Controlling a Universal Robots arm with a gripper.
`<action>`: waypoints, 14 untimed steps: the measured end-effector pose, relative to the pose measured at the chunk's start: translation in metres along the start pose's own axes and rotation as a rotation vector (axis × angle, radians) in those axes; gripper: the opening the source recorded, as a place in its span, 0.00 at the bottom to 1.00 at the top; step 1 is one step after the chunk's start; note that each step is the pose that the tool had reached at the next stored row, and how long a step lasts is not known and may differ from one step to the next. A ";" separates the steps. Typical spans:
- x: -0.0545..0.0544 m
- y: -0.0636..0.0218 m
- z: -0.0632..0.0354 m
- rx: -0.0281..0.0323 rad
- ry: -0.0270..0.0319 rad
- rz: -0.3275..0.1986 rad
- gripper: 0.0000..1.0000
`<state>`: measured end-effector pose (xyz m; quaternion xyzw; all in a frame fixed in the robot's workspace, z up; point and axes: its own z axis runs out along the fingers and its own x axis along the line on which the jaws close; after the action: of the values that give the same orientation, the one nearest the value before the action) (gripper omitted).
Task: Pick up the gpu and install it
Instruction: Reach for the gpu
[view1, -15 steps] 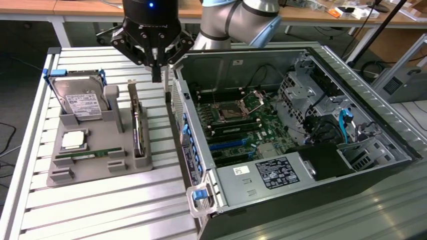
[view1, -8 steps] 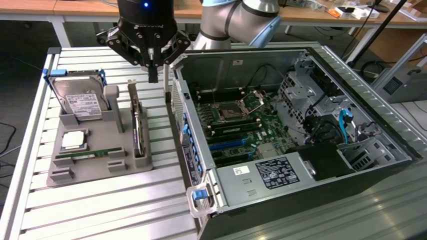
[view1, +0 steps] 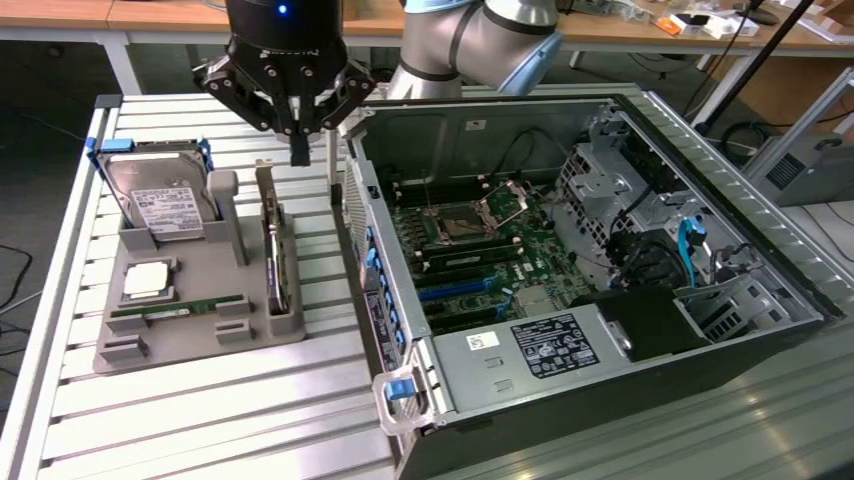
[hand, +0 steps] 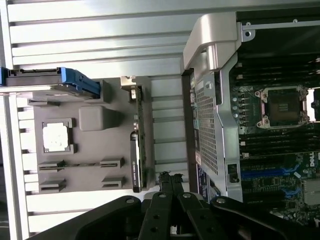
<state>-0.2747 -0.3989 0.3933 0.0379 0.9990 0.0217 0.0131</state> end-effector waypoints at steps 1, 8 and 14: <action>0.001 -0.0001 0.0000 0.0000 0.0000 0.000 0.11; 0.005 -0.0004 -0.0002 0.0000 0.0000 0.000 0.11; 0.012 -0.0009 -0.0003 0.0000 0.0000 0.000 0.11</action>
<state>-0.2868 -0.3989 0.3933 0.0379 0.9990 0.0217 0.0131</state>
